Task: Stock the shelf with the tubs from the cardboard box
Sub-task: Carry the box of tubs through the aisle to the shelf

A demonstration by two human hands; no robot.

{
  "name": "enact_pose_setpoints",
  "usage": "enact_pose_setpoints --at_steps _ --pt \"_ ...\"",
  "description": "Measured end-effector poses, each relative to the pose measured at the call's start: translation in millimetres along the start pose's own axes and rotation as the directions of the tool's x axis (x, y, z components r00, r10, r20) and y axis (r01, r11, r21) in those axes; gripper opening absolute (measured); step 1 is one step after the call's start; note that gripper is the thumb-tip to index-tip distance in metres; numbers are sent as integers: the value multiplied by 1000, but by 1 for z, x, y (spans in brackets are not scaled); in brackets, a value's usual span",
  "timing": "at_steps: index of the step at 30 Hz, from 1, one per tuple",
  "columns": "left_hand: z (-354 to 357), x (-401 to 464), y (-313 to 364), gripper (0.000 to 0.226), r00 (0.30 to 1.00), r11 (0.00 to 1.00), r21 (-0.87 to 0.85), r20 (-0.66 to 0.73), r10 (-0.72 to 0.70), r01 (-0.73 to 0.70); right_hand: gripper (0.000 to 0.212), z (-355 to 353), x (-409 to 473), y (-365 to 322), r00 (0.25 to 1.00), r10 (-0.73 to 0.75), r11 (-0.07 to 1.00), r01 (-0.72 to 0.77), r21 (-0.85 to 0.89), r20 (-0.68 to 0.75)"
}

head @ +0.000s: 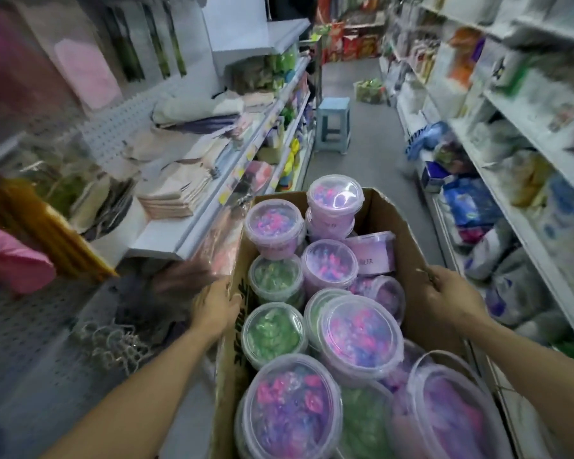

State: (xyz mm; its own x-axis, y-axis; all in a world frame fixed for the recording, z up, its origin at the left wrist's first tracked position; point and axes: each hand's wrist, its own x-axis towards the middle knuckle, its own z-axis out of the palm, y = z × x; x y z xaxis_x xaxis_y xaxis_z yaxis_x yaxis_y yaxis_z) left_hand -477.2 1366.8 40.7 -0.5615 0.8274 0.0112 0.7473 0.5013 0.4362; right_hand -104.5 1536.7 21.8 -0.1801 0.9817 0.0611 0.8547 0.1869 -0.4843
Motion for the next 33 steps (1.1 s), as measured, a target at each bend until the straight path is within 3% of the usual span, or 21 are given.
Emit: enact_pose_setpoints --at_steps 6,10,13,17,26,29,33 --pt "22 141 45 33 997 994 -112 77 4 4 23 -5 128 -6 999 47 997 -46 66 -20" --pt "30 224 69 24 998 999 -47 61 -17 20 10 -10 202 -20 996 80 996 -80 27 -25" --pt "27 283 96 24 998 998 -52 55 43 -40 12 -7 258 -29 996 86 996 -85 19 -35" --pt "34 371 115 24 994 993 70 51 92 -96 14 9 335 -36 993 112 993 -110 32 -35" --pt "54 581 156 37 987 990 53 103 126 -132 14 38 516 -67 981 179 983 -175 60 -69" --pt "58 637 176 25 983 987 52 114 145 -151 8 41 571 -75 981 178 983 -174 62 -73" --pt "76 705 204 26 982 986 63 112 149 -157 25 44 645 -75 975 215 976 -212 58 -50"
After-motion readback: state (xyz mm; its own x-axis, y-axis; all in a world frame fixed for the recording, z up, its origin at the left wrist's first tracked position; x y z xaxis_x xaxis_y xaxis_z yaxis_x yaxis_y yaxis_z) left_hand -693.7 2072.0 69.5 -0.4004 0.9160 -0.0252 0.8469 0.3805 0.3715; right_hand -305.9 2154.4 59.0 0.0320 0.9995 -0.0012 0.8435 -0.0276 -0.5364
